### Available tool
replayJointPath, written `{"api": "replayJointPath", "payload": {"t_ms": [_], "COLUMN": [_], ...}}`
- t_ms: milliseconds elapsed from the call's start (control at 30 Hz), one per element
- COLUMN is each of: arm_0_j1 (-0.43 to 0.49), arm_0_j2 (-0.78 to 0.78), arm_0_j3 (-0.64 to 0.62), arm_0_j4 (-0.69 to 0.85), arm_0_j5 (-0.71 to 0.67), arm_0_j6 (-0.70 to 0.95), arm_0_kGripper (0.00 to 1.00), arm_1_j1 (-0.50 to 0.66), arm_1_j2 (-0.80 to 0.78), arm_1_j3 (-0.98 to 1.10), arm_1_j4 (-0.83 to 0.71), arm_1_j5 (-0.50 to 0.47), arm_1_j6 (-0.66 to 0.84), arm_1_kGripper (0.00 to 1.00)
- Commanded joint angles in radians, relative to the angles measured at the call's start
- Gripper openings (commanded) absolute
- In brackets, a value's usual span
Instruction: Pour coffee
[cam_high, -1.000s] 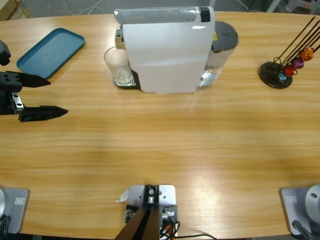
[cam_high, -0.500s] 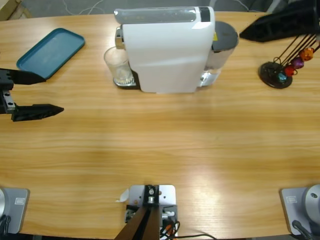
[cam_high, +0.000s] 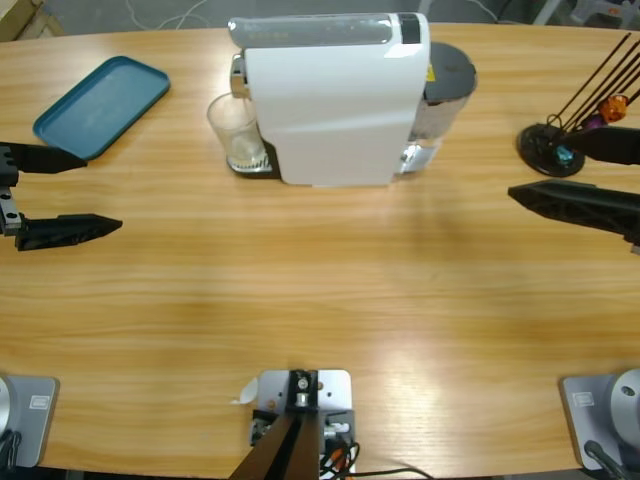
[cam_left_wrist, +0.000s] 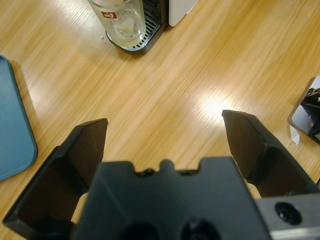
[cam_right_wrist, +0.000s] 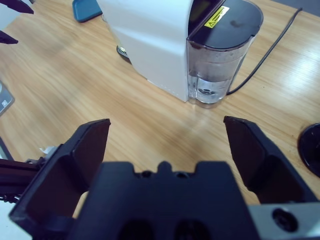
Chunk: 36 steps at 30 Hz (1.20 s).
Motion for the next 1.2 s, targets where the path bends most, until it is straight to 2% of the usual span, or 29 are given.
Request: {"api": "replayJointPath", "payload": {"t_ms": [33, 200, 667, 1200], "arm_0_j1": [-0.01, -0.011, -0.01, -0.01], "arm_0_j2": [0.012, -0.007, -0.092, -0.047], "arm_0_j3": [0.04, 0.054, 0.069, 0.073], "arm_0_j4": [-0.005, -0.009, -0.093, -0.118], "arm_0_j5": [-0.015, -0.013, -0.021, -0.01], "arm_0_j6": [-0.012, -0.012, -0.015, -0.013], "arm_0_kGripper": [1.0, 1.0, 1.0, 1.0], "arm_1_j1": [0.008, 0.008, 0.008, 0.008], "arm_1_j2": [-0.045, -0.042, -0.039, -0.026], "arm_1_j3": [0.038, -0.011, 0.008, 0.009], "arm_1_j4": [-0.023, 0.071, 0.082, 0.088], "arm_1_j5": [0.0, -0.022, -0.023, -0.026], "arm_1_j6": [0.009, -0.006, 0.011, 0.012], "arm_1_kGripper": [1.0, 1.0, 1.0, 1.0]}}
